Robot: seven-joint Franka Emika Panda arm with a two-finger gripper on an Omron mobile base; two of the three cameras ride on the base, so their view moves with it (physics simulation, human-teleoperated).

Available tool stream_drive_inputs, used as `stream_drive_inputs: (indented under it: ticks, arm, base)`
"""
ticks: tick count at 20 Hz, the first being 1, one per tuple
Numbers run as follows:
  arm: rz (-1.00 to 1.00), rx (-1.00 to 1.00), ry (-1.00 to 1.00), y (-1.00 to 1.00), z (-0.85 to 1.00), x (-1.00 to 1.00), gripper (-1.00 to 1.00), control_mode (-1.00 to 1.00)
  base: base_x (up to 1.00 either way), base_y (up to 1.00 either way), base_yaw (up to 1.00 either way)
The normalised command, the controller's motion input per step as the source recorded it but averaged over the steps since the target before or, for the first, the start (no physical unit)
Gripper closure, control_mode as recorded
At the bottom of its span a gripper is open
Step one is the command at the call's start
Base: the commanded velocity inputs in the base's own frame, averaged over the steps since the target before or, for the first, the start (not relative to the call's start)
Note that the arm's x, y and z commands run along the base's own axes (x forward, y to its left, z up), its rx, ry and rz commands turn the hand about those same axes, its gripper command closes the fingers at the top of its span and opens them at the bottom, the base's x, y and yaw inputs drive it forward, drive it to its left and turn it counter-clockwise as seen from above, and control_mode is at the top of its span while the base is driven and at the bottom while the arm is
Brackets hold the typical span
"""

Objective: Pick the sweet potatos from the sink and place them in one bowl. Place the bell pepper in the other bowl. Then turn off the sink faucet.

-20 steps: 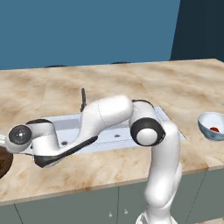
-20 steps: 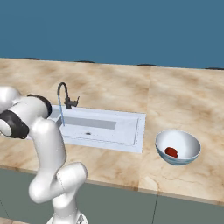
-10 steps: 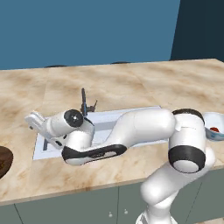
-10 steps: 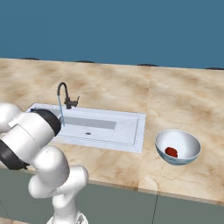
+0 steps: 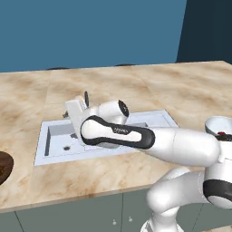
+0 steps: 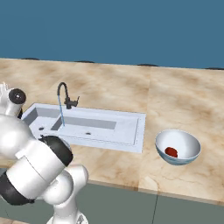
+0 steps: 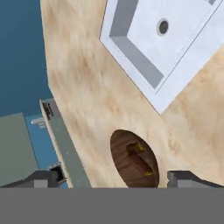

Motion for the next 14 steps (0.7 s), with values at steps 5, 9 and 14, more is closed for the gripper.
stream_drive_inputs:
  ticks: [5, 9, 14]
  arm:
    - [-0.14, 0.10, 0.06, -0.95, 0.52, -0.02, -1.00, -1.00]
    - [-0.11, 0.02, 0.12, -0.67, 0.51, 0.24, -1.00, -1.00]
    - [-0.09, 0.09, 0.29, -0.74, 0.55, 0.36, -1.00, -1.00]
  base:
    - [0.00, 0.00, 0.00]
    - [0.00, 0.00, 0.00]
    - [0.00, 0.00, 0.00]
